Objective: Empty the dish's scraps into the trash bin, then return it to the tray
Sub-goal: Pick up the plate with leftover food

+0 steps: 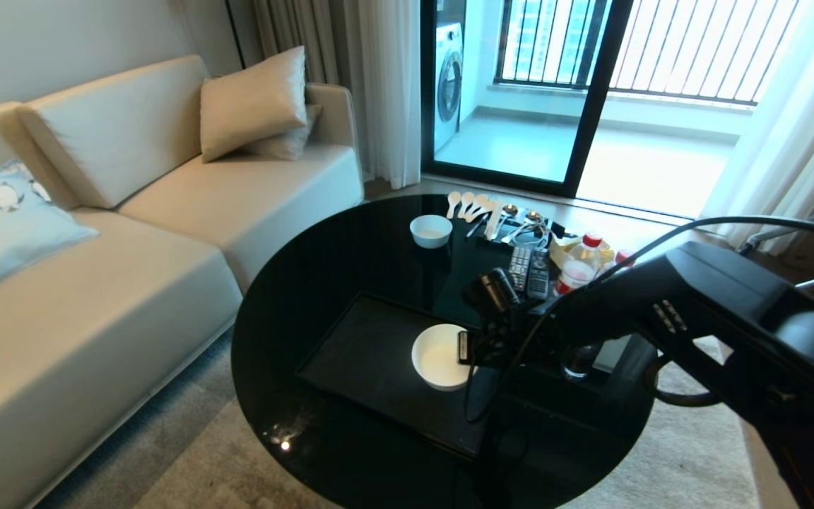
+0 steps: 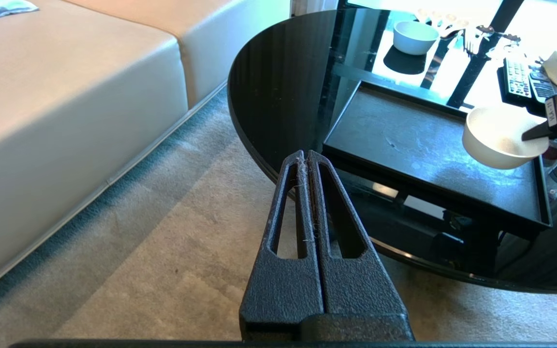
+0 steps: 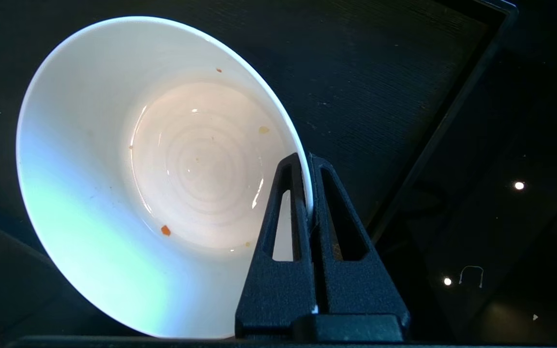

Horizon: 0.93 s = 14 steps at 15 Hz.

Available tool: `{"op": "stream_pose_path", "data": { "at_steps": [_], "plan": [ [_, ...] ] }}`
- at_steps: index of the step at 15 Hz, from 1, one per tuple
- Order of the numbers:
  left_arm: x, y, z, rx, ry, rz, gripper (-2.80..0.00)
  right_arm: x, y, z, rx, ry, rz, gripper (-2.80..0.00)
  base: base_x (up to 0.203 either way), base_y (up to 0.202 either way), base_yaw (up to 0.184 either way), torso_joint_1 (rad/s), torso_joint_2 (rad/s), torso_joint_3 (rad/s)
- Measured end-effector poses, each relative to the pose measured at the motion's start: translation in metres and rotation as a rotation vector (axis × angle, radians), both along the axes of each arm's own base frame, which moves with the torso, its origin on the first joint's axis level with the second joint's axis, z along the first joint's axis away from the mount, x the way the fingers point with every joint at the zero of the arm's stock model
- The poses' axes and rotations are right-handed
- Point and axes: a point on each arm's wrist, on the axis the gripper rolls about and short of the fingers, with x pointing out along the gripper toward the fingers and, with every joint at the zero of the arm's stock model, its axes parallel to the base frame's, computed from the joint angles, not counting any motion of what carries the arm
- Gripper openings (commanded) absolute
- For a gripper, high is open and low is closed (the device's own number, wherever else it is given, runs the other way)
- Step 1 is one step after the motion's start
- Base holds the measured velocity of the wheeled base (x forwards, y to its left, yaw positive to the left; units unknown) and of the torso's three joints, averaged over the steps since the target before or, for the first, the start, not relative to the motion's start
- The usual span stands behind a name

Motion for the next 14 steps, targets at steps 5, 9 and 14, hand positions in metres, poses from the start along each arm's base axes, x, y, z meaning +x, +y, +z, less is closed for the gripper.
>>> {"op": "stream_pose_path", "data": {
  "at_steps": [5,9,14],
  "plan": [
    [0.0,0.0,0.0,0.0,0.0,0.0,-2.8,0.011,-0.009,-0.017,0.009,0.009,-0.042,-2.8,0.0,0.0,0.0,0.0,0.0,0.0],
    [0.0,0.0,0.0,0.0,0.0,0.0,-2.8,0.013,-0.013,-0.023,0.007,0.022,-0.06,-2.8,0.0,0.0,0.0,0.0,0.0,0.0],
    [0.0,0.0,0.0,0.0,0.0,0.0,-2.8,0.013,-0.015,-0.023,0.006,0.025,-0.064,0.0,0.0,0.0,0.0,0.0,0.0,0.0]
  ]
}}
